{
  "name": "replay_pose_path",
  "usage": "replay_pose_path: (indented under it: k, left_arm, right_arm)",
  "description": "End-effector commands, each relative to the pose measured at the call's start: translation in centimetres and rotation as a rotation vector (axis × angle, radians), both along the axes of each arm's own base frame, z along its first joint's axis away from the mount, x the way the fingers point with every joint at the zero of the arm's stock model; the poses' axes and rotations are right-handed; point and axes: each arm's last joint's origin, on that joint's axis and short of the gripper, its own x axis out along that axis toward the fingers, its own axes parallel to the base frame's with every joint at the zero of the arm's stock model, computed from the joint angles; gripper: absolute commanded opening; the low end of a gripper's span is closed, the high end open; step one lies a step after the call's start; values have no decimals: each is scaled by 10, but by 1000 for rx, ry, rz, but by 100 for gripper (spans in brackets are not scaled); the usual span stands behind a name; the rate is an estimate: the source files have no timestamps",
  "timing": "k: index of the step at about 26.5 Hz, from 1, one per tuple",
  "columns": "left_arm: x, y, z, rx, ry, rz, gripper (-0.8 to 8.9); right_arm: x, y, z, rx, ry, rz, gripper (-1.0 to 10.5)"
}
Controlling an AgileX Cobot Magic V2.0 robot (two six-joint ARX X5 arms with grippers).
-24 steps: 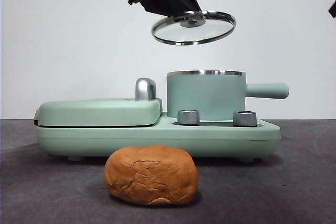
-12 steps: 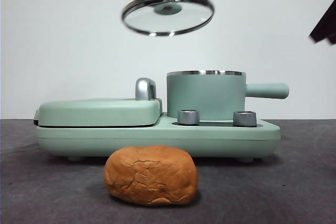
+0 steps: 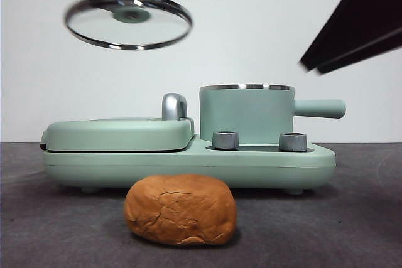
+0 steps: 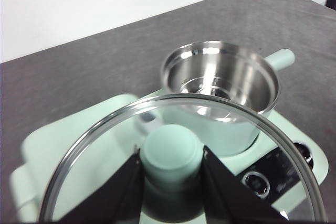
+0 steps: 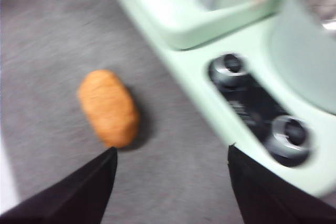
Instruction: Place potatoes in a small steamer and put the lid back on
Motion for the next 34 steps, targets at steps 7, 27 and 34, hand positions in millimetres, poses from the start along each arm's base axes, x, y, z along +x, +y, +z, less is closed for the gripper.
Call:
replay_pose_path:
  k: [7, 27, 34]
  left_arm:
    - [-22, 30, 24, -33, -45, 73, 10]
    - [-33, 46, 29, -23, -43, 116, 10]
    - [-33, 46, 29, -23, -43, 116, 10]
  right_arm:
    - [8, 47, -20, -25, 25, 175, 388]
    - [29, 99, -85, -78, 135, 245, 429]
    - [30, 102, -95, -84, 209, 203, 238]
